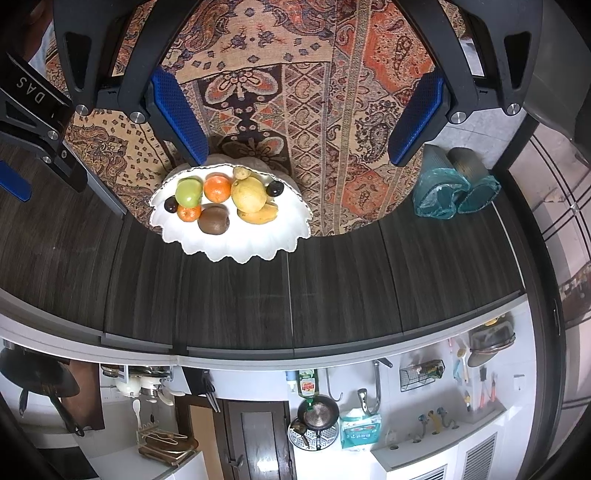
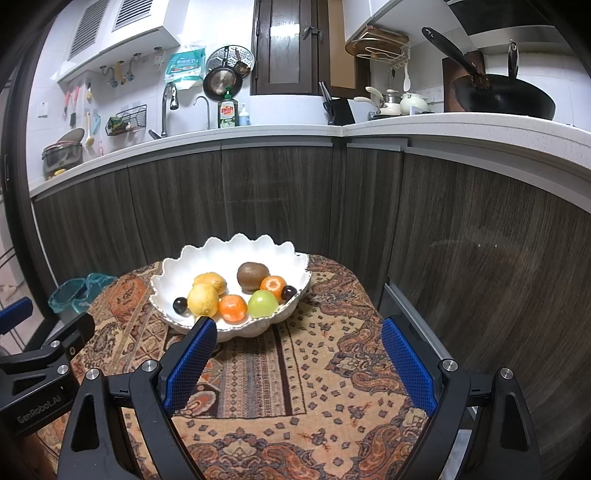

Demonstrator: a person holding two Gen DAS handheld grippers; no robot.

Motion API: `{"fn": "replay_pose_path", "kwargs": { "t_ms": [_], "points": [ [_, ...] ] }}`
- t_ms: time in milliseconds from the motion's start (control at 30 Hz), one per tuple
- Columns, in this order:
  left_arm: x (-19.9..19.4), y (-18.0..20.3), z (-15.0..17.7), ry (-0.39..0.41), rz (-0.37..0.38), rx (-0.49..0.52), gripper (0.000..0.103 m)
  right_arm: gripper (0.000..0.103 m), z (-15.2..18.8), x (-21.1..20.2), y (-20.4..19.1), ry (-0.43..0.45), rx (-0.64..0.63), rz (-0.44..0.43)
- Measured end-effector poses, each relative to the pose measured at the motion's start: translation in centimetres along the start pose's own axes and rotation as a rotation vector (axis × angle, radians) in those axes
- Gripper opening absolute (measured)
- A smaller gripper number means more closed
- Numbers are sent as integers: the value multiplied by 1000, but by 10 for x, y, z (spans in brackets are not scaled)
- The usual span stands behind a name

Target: Organize fruits

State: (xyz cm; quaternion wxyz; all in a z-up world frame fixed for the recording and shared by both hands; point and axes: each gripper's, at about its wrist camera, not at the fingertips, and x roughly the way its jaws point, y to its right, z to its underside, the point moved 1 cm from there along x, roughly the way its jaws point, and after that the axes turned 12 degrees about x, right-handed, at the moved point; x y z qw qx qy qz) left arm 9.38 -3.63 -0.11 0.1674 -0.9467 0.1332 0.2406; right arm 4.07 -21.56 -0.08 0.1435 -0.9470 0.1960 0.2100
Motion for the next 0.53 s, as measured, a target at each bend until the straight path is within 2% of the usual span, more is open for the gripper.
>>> {"fn": "replay_pose_path", "kwargs": {
  "t_ms": [533],
  "points": [
    [1, 2, 1, -1, 0, 15, 100, 92, 1, 2, 1, -6, 7, 2]
  ]
}}
